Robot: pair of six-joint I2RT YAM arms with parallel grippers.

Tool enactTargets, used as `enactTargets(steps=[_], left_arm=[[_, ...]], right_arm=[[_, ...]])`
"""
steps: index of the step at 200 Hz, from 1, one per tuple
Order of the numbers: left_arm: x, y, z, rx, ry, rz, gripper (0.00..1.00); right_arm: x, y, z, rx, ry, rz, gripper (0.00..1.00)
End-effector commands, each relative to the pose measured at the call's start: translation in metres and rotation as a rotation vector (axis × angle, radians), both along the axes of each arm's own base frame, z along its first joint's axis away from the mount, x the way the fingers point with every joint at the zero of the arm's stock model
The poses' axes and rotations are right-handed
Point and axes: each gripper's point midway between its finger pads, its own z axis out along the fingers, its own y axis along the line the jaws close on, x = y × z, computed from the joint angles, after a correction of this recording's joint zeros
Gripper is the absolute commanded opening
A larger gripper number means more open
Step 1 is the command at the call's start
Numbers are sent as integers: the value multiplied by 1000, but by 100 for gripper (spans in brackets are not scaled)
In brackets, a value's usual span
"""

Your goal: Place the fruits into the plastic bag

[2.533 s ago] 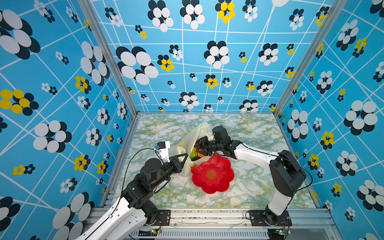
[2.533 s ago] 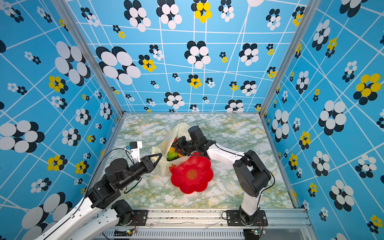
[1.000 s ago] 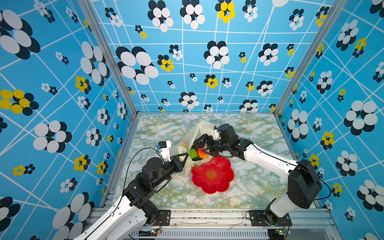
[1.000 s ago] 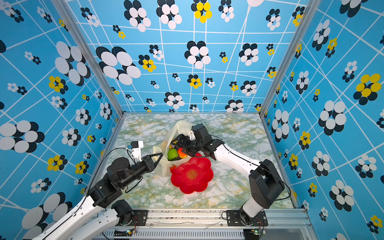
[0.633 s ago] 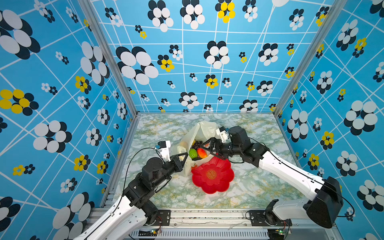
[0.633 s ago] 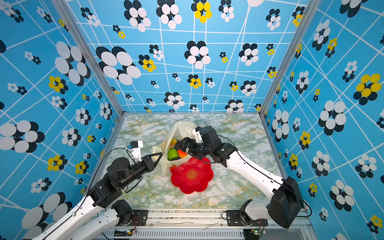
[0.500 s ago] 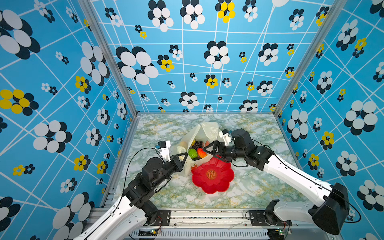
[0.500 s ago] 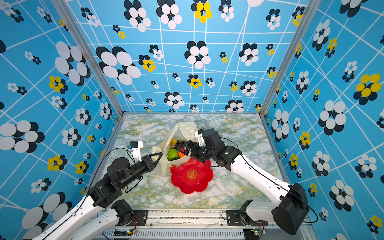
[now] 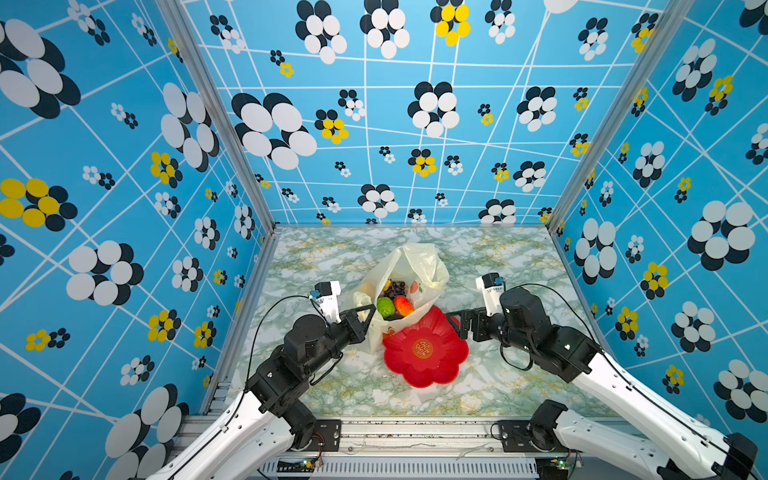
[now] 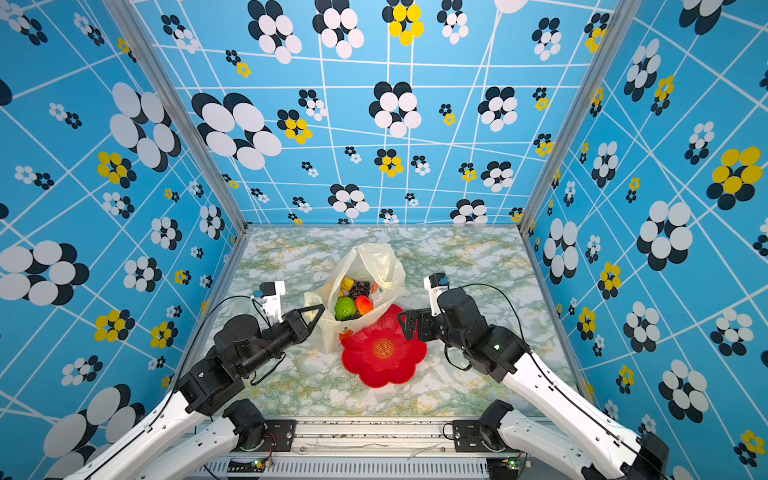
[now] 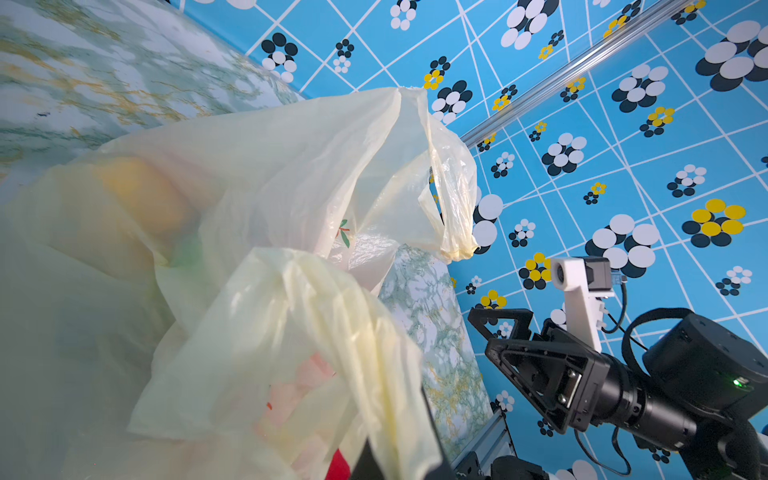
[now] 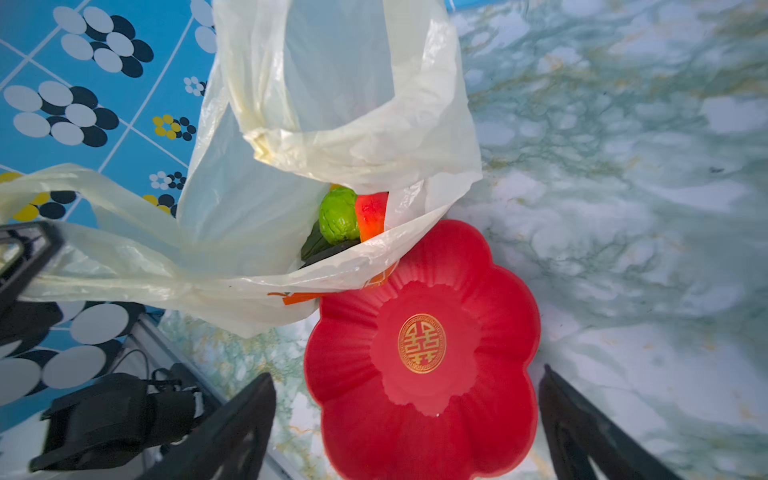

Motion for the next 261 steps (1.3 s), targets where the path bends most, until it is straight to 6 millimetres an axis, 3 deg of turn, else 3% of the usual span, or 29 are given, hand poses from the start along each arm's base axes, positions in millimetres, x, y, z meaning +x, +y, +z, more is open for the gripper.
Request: enactTargets(steps=[1,59,119,154,171,193,207,223,238,255,261], left_arm=[[2,2,6,9,-16,15,0],[0,5,5,11,-17,20,0],[-3,12,9,9,-30,35,0],[-5,14,11,10,-35,36,0],[-6,14,12,13,-36,37,0],[-6,16,13,15,-39,42,0],[-6,17,12,21,-41,48,0],[-4,23,12,45,-35,75,0],[0,39,13,106,-15,144,0],[8,63,31,174,-21,237,0],[13,69,40,190,-30,254,0]], right_arm=[[19,3,27,-74,-241,41,99],[45,24,44,-391,-430,135,99],[80,50,46,-504,-459,155,97],[98,61,48,-522,-447,129,90],[107,62,53,-530,-444,94,81],[116,66,64,-513,-444,66,59],[124,67,76,-474,-444,40,36],[136,67,91,-394,-422,8,0],[149,71,103,-312,-377,-6,0],[161,83,122,-217,-351,10,0],[164,90,141,-174,-373,19,0]])
